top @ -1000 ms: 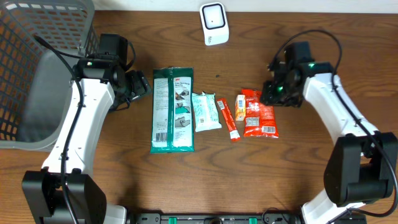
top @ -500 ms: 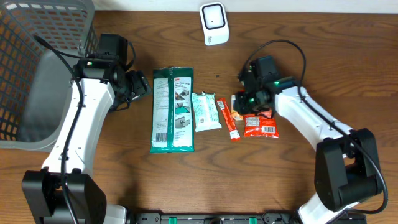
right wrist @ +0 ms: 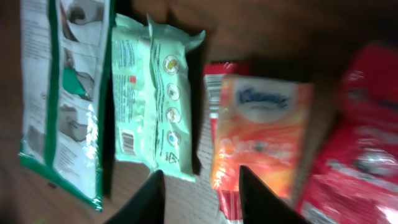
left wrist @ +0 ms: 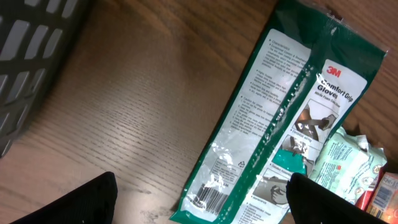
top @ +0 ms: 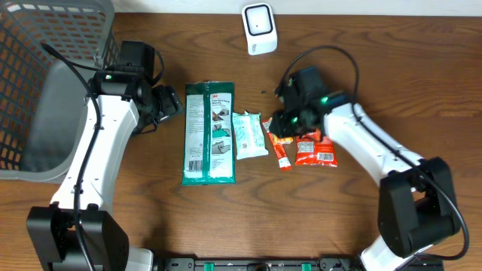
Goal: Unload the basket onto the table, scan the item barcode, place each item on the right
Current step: 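Lower the right gripper and close it on the tissue pack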
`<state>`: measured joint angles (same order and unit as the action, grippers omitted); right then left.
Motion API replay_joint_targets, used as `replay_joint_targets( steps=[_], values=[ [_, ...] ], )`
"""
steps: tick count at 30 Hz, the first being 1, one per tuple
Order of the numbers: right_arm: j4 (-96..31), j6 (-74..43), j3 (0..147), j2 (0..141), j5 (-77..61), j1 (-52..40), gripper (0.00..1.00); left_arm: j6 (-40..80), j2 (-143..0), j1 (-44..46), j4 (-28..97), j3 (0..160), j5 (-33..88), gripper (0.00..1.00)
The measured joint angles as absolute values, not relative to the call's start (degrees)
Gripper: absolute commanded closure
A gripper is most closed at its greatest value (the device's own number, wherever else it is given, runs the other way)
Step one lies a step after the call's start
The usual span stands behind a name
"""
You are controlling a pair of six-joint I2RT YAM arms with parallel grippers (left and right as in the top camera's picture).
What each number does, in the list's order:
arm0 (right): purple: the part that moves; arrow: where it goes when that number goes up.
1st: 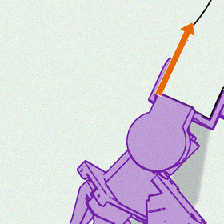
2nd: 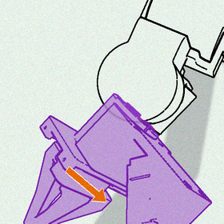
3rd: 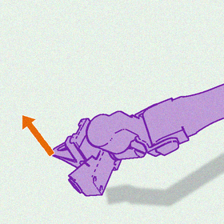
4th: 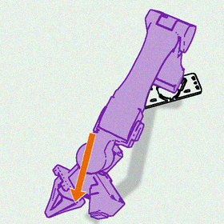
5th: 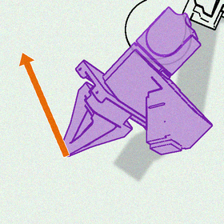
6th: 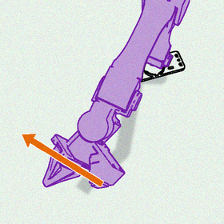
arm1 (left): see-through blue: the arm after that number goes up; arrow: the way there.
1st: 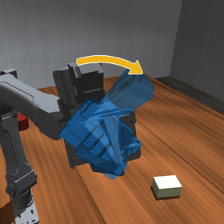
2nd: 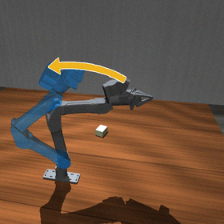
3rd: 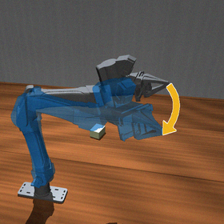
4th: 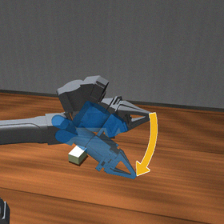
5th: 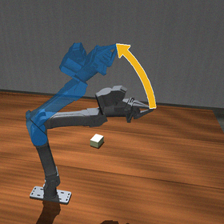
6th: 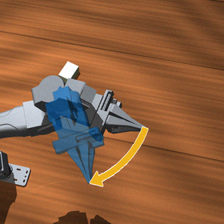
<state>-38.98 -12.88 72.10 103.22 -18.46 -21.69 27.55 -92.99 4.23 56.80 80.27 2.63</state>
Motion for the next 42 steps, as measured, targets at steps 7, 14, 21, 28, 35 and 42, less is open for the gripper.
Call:
replay_joint_targets(
  steps=[7,14,21,28,35,42],
  values=[
    [-45.32,-12.80,78.06,101.80,-19.68,-15.64,0.61,27.53,-92.99,4.23,56.84,80.27,2.66,0.12],
    [-43.46,-11.00,75.11,102.28,-20.29,-14.59,0.64,27.55,-92.99,4.23,56.86,80.27,2.66,0.12],
    [-36.56,-10.07,69.19,104.75,-20.88,-14.70,0.66,27.55,-92.99,4.23,56.84,80.27,2.66,0.12],
    [-29.04,-10.00,64.47,104.75,-21.56,-14.70,0.68,27.53,-92.99,4.23,56.84,80.27,2.66,0.12],
    [-18.46,-10.52,58.28,104.77,-23.51,-15.03,0.68,27.53,-92.99,4.23,56.84,80.27,2.66,0.12],
    [-11.07,-13.28,54.35,104.77,-24.25,-15.18,0.83,27.53,-92.99,4.23,56.84,80.27,2.66,0.12]
  ],
)
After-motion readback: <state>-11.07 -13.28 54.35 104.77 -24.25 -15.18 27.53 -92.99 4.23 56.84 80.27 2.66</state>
